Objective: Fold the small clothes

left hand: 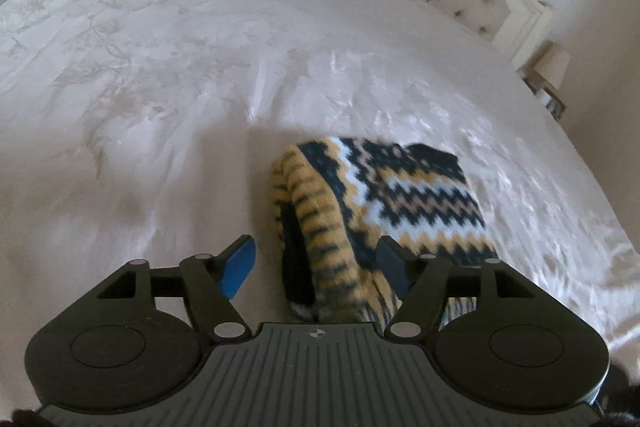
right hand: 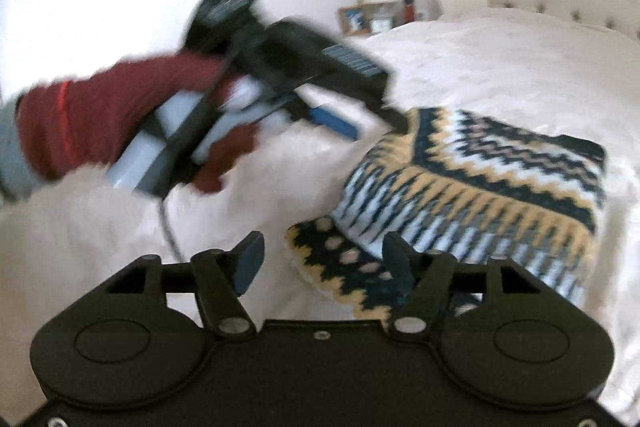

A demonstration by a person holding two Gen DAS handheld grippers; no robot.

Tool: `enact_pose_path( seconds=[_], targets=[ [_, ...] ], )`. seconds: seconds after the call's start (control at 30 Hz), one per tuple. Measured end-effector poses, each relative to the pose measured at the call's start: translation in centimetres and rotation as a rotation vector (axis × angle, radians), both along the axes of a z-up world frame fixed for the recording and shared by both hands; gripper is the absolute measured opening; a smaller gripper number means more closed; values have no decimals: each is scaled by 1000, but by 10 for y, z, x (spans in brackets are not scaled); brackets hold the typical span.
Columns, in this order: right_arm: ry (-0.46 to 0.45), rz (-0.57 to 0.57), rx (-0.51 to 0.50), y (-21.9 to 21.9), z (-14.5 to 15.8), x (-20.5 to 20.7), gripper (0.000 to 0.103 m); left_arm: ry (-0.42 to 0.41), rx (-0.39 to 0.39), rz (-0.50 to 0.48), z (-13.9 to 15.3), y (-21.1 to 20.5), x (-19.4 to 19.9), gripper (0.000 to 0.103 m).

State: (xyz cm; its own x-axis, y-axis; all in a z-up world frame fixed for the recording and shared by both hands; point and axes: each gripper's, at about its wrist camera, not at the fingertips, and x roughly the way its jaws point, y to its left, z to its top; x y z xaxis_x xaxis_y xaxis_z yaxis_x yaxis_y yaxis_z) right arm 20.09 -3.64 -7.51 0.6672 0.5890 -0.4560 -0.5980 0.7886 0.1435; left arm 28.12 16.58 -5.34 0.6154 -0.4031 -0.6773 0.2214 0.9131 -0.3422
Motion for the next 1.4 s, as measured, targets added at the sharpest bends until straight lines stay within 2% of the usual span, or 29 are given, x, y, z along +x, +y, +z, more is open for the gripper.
enact_pose_path(
  seconds=[0.07,0.17,0.27,0.5,0.87,1.1,1.4],
  targets=[
    [26,-50,50,-15,4,3,80,7,-4,-5,-1,-1,-9,69],
    [75,-141,138,-43,7,12,82,28,-18,-6,-8,-2,-22,71],
    [128,-229,236,-71,4,26,99,52,-26,-19,-16,-3,-32,71],
    [241,-372,383,-114,-7,56,100,100,-12,-48,-34,-11,-42,71],
    [337,-401,446,-133,-21,109,102,145,-20,-115,-52,-30,-38,72],
    [405,-388,452,-134,-42,141,102,178,-85,-140,-61,-39,-22,78],
    [419,-339,529,-133,-56,169,103,210,-171,-193,-67,-59,-1,79]
  ],
)
